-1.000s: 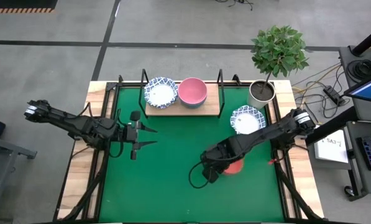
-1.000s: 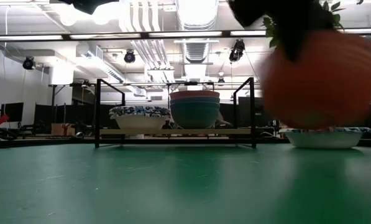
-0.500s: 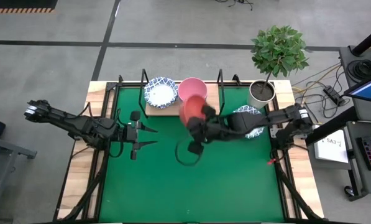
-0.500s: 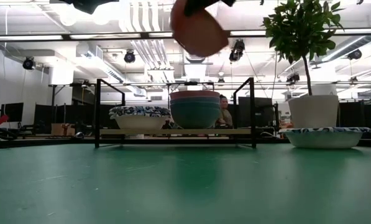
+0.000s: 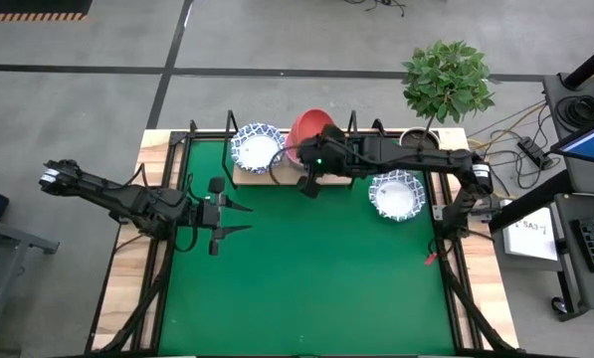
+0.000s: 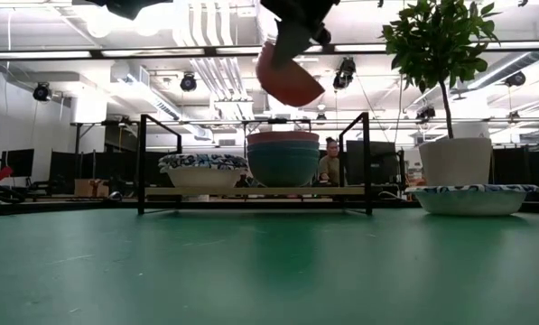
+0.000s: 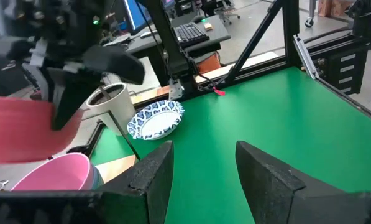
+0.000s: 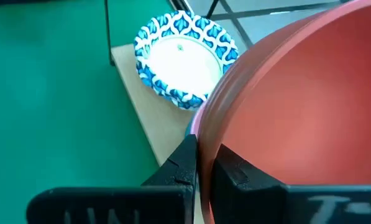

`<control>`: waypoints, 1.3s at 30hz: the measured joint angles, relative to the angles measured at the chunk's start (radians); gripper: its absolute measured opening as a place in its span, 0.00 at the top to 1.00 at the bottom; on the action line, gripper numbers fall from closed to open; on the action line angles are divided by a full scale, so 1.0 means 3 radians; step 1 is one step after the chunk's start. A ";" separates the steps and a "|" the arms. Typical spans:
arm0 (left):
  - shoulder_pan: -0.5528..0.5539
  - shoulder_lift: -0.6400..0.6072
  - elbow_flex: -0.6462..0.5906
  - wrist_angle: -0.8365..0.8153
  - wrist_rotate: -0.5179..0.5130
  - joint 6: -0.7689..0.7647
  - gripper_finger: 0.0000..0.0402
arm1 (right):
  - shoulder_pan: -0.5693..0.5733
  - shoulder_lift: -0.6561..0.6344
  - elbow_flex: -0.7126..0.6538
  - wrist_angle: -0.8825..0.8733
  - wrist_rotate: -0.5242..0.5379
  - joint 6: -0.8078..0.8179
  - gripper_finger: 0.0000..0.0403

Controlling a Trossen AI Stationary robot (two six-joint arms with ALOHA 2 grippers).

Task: Place and stack bowls onto a shelf
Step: Stack the orange bowl on top of the the pink bowl on the shelf

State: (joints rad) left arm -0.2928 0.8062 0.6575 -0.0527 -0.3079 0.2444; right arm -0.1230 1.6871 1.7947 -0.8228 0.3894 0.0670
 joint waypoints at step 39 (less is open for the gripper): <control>0.0000 0.0000 0.0000 -0.0002 0.0001 0.0015 0.61 | -0.0242 0.0000 -0.0168 0.0273 -0.0061 0.0154 0.76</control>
State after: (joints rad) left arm -0.2928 0.8062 0.6575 -0.0532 -0.3077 0.2489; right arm -0.1955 1.6871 1.7443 -0.7410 0.3710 0.1131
